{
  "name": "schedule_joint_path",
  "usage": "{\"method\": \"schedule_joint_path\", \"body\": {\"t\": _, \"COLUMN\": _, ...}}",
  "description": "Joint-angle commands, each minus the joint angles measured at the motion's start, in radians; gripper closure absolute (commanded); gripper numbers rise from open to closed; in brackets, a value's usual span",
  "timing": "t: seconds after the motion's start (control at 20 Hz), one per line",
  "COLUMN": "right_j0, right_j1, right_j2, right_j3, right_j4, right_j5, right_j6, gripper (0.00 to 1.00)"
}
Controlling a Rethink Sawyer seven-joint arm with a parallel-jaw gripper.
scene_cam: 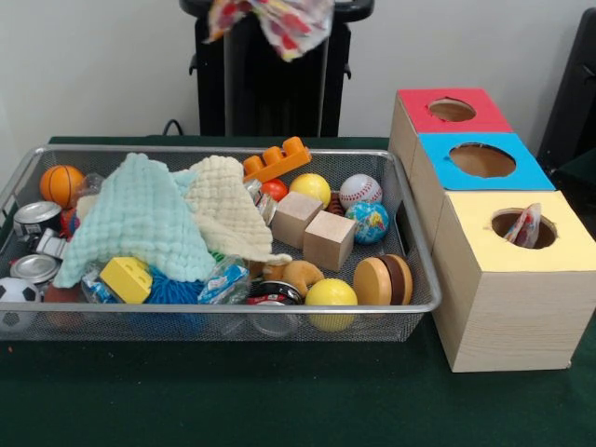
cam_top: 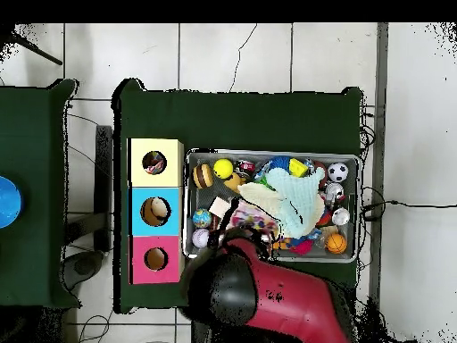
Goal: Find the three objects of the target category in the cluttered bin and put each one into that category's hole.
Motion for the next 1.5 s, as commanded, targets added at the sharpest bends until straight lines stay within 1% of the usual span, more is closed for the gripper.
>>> {"method": "schedule_joint_path", "body": {"t": 0.05, "right_j0": 0.119, "right_j1": 0.105, "right_j2": -0.041, "right_j3": 0.001, "right_j4": 0.086, "right_j5": 0.090, "right_j6": 0.454, "gripper": 1.00}}
{"method": "schedule_joint_path", "body": {"t": 0.2, "right_j0": 0.154, "right_j1": 0.135, "right_j2": -0.039, "right_j3": -0.008, "right_j4": 0.108, "right_j5": 0.067, "right_j6": 0.490, "gripper": 1.00}}
{"method": "schedule_joint_path", "body": {"t": 0.4, "right_j0": 0.183, "right_j1": 0.168, "right_j2": -0.031, "right_j3": -0.028, "right_j4": 0.125, "right_j5": 0.054, "right_j6": 0.526, "gripper": 1.00}}
{"method": "schedule_joint_path", "body": {"t": 0.75, "right_j0": 0.181, "right_j1": 0.222, "right_j2": 0.014, "right_j3": -0.089, "right_j4": 0.167, "right_j5": 0.054, "right_j6": 0.542, "gripper": 1.00}}
{"method": "schedule_joint_path", "body": {"t": 1.0, "right_j0": 0.245, "right_j1": 0.262, "right_j2": -0.004, "right_j3": -0.130, "right_j4": 0.215, "right_j5": 0.043, "right_j6": 0.629, "gripper": 1.00}}
{"method": "schedule_joint_path", "body": {"t": 1.25, "right_j0": 0.308, "right_j1": 0.305, "right_j2": -0.034, "right_j3": -0.174, "right_j4": 0.262, "right_j5": 0.022, "right_j6": 0.683, "gripper": 1.00}}
{"method": "schedule_joint_path", "body": {"t": 1.35, "right_j0": 0.336, "right_j1": 0.334, "right_j2": -0.044, "right_j3": -0.205, "right_j4": 0.286, "right_j5": 0.014, "right_j6": 0.711, "gripper": 1.00}}
{"method": "schedule_joint_path", "body": {"t": 1.5, "right_j0": 0.377, "right_j1": 0.379, "right_j2": -0.071, "right_j3": -0.271, "right_j4": 0.312, "right_j5": 0.025, "right_j6": 0.754, "gripper": 1.00}}
